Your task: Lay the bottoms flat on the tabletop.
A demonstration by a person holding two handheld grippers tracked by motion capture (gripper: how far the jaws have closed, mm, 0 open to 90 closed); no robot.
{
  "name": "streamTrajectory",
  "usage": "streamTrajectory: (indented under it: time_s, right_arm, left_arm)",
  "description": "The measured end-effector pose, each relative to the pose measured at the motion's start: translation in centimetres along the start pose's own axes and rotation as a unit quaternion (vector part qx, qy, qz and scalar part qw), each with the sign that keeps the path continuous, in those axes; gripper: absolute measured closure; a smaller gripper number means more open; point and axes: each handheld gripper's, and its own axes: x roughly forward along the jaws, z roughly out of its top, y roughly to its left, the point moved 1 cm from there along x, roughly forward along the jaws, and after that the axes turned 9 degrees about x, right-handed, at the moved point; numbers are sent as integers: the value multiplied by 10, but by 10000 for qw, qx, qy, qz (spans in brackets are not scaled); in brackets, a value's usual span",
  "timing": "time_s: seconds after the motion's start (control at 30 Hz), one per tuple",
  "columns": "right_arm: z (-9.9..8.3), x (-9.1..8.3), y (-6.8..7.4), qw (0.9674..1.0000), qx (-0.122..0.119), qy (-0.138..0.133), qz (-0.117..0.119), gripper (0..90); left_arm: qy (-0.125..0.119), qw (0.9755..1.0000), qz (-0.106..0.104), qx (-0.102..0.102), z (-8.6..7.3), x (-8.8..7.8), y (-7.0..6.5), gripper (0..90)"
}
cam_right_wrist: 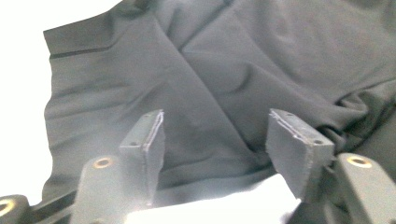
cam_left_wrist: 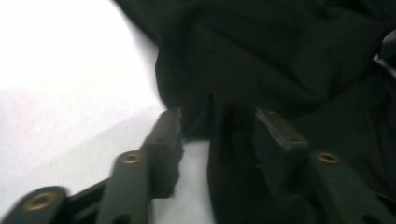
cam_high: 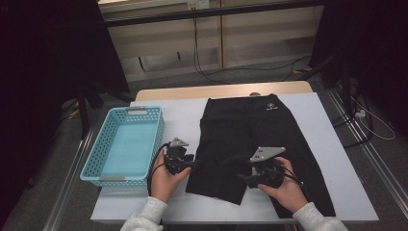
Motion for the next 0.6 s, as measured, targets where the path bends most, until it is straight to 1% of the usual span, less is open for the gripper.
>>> streamTrajectory:
  time_s: [0.07,0.1,0.2,0.23,0.27,0.3,0.37,0.4,0.47,0.53,0.6]
  right_arm:
    - [0,0,3,10000,-58,37,32,347]
    - [0,0,4,10000,-24,47,63,343]
    - [-1,1,5,9998,22,55,180,343]
    - [-1,2,6,9998,33,102,162,345]
    - [-2,2,6,9998,34,126,154,368]
    - [-2,1,7,9997,31,143,176,431]
    - [-1,0,10,9996,-16,113,255,484]
    - [-1,0,11,9995,-39,131,272,494]
    - [-1,2,14,9992,-84,200,350,544]
    - [-2,4,18,9986,-160,283,426,554]
    - [-3,7,22,9980,-290,357,422,570]
  left_arm:
    - [-56,10000,-14,46,1,-2,-2,447]
    - [-72,10000,-21,52,1,-2,-2,410]
    - [-76,10000,-57,25,2,-1,-2,345]
    - [-82,9999,-68,25,1,-1,-3,320]
    - [-82,9999,-70,38,1,-1,-4,317]
    - [-72,9999,-80,36,1,-1,-4,317]
    - [-69,9999,-70,76,1,-1,-3,303]
    - [-58,9999,-70,67,2,-1,-3,298]
    - [-98,9999,-59,51,2,-2,-3,283]
    - [-89,9999,-68,47,1,-3,-4,283]
    - [-122,9999,-73,34,2,-3,-2,283]
